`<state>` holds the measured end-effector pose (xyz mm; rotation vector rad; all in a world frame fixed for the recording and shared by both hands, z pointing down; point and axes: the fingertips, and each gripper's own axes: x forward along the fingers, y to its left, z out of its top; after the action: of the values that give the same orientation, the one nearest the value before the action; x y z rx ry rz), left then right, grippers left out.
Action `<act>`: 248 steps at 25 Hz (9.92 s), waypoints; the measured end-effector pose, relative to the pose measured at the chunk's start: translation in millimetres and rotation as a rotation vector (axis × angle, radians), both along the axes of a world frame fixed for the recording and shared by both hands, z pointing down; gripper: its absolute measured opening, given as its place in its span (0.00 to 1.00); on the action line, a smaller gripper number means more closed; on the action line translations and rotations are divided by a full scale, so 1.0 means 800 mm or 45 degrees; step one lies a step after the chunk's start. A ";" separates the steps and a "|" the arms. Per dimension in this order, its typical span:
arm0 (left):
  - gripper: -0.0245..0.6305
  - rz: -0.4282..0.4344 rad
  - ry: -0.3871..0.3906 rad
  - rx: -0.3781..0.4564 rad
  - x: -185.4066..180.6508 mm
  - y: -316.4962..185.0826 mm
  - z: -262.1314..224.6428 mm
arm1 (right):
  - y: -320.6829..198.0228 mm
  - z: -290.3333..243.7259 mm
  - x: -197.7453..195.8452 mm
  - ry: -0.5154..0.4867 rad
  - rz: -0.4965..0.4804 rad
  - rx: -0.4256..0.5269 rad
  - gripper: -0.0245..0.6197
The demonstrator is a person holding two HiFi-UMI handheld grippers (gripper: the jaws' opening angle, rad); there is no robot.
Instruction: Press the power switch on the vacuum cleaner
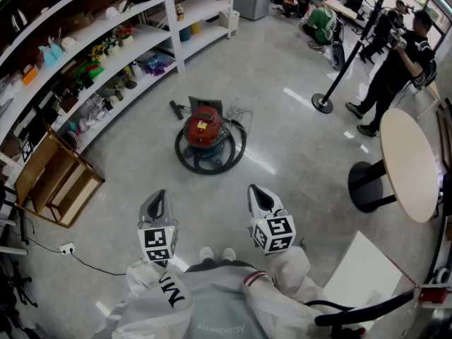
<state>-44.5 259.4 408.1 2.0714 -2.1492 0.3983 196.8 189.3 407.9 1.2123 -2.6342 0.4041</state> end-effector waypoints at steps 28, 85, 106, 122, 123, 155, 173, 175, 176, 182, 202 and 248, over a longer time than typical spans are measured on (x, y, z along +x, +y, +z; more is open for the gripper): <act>0.04 -0.004 -0.044 0.006 0.015 -0.013 -0.011 | -0.015 -0.003 0.053 -0.128 0.067 -0.022 0.04; 0.04 -0.059 0.018 0.026 -0.077 -0.143 0.013 | -0.151 0.006 -0.052 -0.050 0.006 -0.039 0.04; 0.04 -0.028 0.056 0.024 -0.167 -0.223 0.021 | -0.226 0.014 -0.137 0.000 0.052 -0.082 0.04; 0.04 0.026 0.109 0.025 -0.195 -0.244 0.024 | -0.237 0.004 -0.157 0.048 0.121 -0.079 0.04; 0.04 0.030 0.118 0.028 -0.195 -0.246 0.024 | -0.239 0.001 -0.155 0.055 0.129 -0.074 0.04; 0.04 0.015 0.112 -0.043 -0.191 -0.308 0.038 | -0.326 0.017 -0.164 0.045 0.081 -0.121 0.04; 0.04 0.028 0.076 -0.073 -0.171 -0.401 0.033 | -0.415 0.027 -0.183 0.004 -0.052 -0.163 0.04; 0.04 0.027 0.070 -0.074 -0.167 -0.412 0.032 | -0.426 0.029 -0.179 0.003 -0.057 -0.164 0.04; 0.04 0.027 0.067 -0.073 -0.164 -0.418 0.031 | -0.432 0.030 -0.177 0.006 -0.058 -0.165 0.04; 0.04 0.023 0.065 -0.084 -0.149 -0.446 0.034 | -0.463 0.035 -0.168 0.020 -0.077 -0.171 0.04; 0.04 -0.075 0.073 -0.159 -0.139 -0.471 0.052 | -0.501 0.066 -0.196 -0.022 -0.259 -0.258 0.08; 0.04 0.060 0.258 -0.406 -0.127 -0.499 0.212 | -0.477 0.186 -0.246 0.156 -0.236 -0.493 0.04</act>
<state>-146.1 -140.1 578.0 1.8970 -1.7932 0.4782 0.0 -192.7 556.8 0.8359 -2.3887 0.7376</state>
